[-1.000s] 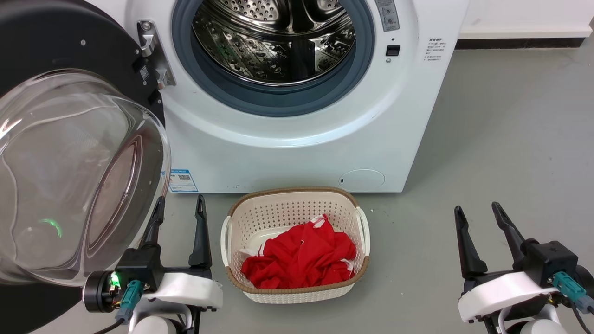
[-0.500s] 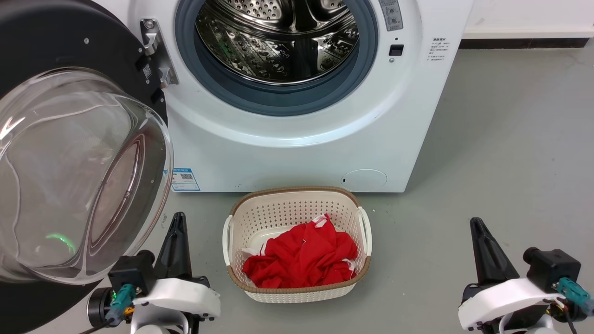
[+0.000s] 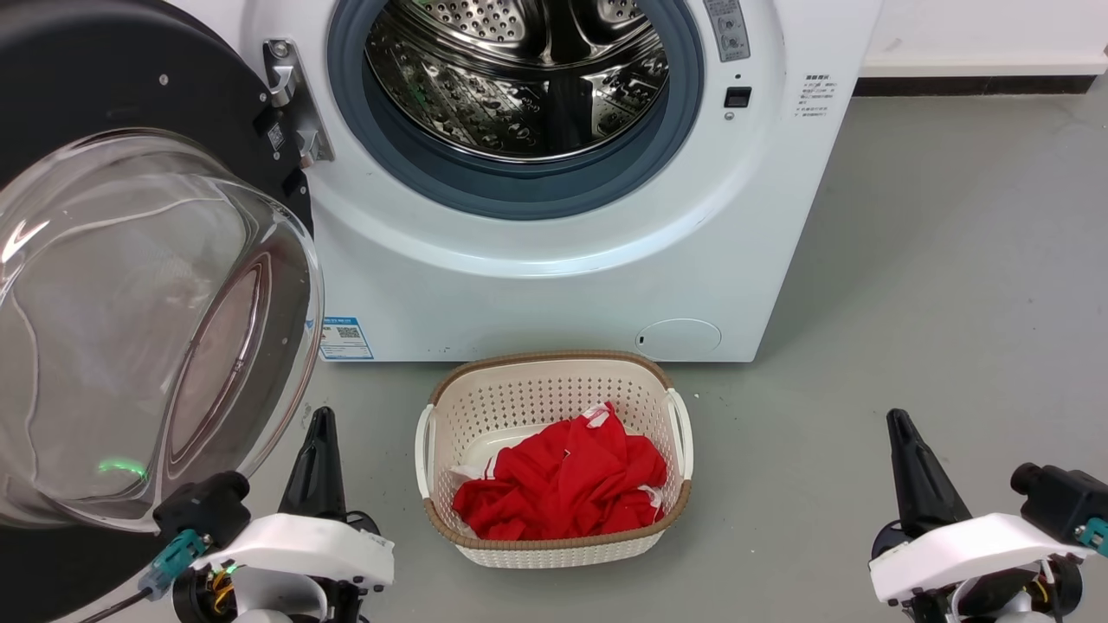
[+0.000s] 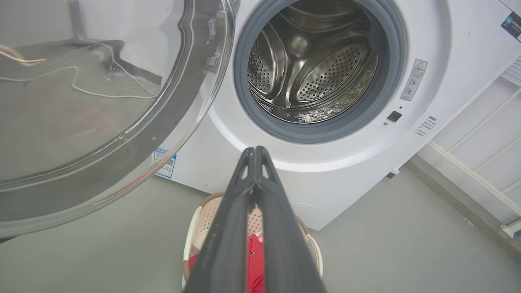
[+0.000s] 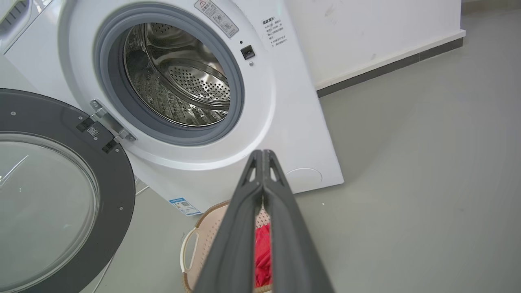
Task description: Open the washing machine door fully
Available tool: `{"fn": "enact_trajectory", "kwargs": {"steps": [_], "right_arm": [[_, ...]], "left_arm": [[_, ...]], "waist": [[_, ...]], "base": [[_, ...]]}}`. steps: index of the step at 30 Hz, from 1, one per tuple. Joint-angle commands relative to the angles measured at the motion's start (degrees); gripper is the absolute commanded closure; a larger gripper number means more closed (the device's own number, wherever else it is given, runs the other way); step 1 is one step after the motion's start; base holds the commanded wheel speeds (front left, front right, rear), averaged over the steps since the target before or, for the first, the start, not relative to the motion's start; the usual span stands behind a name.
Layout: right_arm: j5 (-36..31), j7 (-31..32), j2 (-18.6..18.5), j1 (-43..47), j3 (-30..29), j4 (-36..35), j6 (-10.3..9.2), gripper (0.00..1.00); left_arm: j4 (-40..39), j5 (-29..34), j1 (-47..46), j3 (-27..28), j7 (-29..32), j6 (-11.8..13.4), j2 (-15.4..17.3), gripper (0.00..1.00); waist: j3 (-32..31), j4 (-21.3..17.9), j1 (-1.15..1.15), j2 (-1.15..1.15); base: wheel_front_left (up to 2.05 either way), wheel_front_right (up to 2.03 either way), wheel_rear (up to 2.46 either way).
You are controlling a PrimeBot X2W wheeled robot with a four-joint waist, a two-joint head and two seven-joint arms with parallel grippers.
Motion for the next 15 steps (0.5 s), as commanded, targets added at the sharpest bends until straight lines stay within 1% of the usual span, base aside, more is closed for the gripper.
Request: {"fn": "enact_trajectory", "kwargs": {"steps": [1, 15], "right_arm": [[2.3, 0.3, -0.4, -1.6, -0.2, -0.6, 0.00, 1.00], [15.3, 2.2, -0.7, -2.3, -0.8, 0.5, -0.01, 1.00]], "left_arm": [[-0.6, -2.1, -1.4, 0.5, 0.4, -0.4, 0.0, 1.00], [0.3, -14.6, -1.7, 1.9, 3.5, -1.8, 0.0, 1.00]], "waist": [[0.0, 0.0, 0.00, 0.00], [-0.4, 0.0, 0.00, 0.00]], "base": [[0.00, 0.00, 0.00], [0.00, 0.00, 0.00]]}}
